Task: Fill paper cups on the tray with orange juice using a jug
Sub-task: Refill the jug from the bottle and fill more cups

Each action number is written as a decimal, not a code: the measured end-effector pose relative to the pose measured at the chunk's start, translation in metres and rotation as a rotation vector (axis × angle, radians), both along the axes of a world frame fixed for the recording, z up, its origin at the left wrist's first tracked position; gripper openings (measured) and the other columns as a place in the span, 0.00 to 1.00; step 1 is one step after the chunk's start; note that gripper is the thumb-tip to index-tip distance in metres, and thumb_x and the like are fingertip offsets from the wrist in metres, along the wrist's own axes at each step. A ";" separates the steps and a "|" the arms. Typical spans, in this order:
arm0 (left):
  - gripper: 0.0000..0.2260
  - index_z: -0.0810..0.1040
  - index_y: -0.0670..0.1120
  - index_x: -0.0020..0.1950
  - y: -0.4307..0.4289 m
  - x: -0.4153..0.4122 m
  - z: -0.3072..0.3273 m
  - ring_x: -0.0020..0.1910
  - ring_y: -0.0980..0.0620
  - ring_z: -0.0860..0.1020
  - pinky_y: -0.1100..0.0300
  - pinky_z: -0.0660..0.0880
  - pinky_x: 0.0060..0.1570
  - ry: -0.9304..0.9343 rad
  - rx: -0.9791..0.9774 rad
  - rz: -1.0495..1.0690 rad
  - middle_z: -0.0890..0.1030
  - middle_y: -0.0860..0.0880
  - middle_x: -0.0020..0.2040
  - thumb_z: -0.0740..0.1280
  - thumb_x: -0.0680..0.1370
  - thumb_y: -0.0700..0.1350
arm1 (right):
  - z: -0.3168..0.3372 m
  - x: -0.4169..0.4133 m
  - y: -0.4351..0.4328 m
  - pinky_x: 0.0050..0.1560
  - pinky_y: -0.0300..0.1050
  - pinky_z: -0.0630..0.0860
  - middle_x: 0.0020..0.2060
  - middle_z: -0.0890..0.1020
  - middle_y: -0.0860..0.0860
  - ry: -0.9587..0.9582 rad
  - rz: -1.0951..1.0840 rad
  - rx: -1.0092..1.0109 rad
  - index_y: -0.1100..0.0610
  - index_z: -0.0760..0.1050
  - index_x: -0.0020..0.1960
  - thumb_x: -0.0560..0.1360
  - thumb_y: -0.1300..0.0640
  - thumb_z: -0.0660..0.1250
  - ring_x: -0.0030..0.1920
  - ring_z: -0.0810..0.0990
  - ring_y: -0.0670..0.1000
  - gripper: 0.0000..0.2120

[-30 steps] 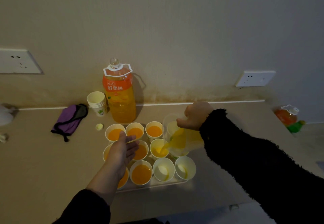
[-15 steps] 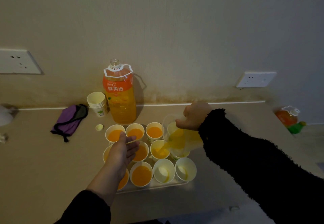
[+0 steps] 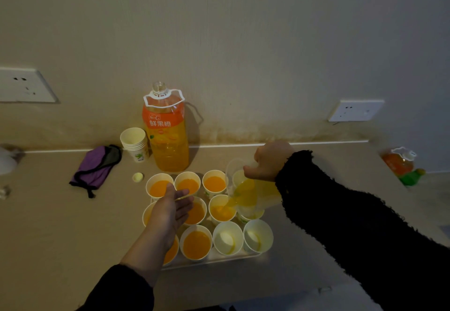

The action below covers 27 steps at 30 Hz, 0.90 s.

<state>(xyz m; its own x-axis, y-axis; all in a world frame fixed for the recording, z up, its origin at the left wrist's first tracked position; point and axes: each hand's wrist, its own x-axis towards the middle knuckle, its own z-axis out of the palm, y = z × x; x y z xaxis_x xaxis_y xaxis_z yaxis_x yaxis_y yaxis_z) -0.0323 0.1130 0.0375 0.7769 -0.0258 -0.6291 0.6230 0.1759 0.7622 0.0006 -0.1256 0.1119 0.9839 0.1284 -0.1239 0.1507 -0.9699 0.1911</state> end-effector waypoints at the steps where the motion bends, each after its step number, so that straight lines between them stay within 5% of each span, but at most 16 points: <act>1: 0.24 0.75 0.42 0.59 0.000 0.000 -0.001 0.59 0.43 0.75 0.49 0.67 0.62 -0.001 0.001 -0.001 0.79 0.41 0.56 0.48 0.83 0.56 | -0.001 0.000 0.000 0.28 0.39 0.59 0.23 0.66 0.51 -0.001 0.001 0.002 0.57 0.66 0.27 0.73 0.35 0.57 0.25 0.64 0.50 0.28; 27: 0.22 0.76 0.45 0.50 0.005 0.001 -0.004 0.57 0.44 0.76 0.48 0.67 0.62 -0.040 0.019 -0.021 0.79 0.42 0.54 0.48 0.83 0.56 | -0.002 0.003 0.002 0.29 0.38 0.60 0.23 0.65 0.51 -0.017 0.012 -0.027 0.57 0.65 0.27 0.72 0.34 0.56 0.25 0.64 0.50 0.29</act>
<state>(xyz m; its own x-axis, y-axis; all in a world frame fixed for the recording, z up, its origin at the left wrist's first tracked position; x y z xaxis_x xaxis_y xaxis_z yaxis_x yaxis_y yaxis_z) -0.0313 0.1182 0.0335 0.8008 -0.0308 -0.5982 0.5955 0.1483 0.7896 0.0032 -0.1234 0.1100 0.9844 0.1366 -0.1109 0.1584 -0.9626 0.2197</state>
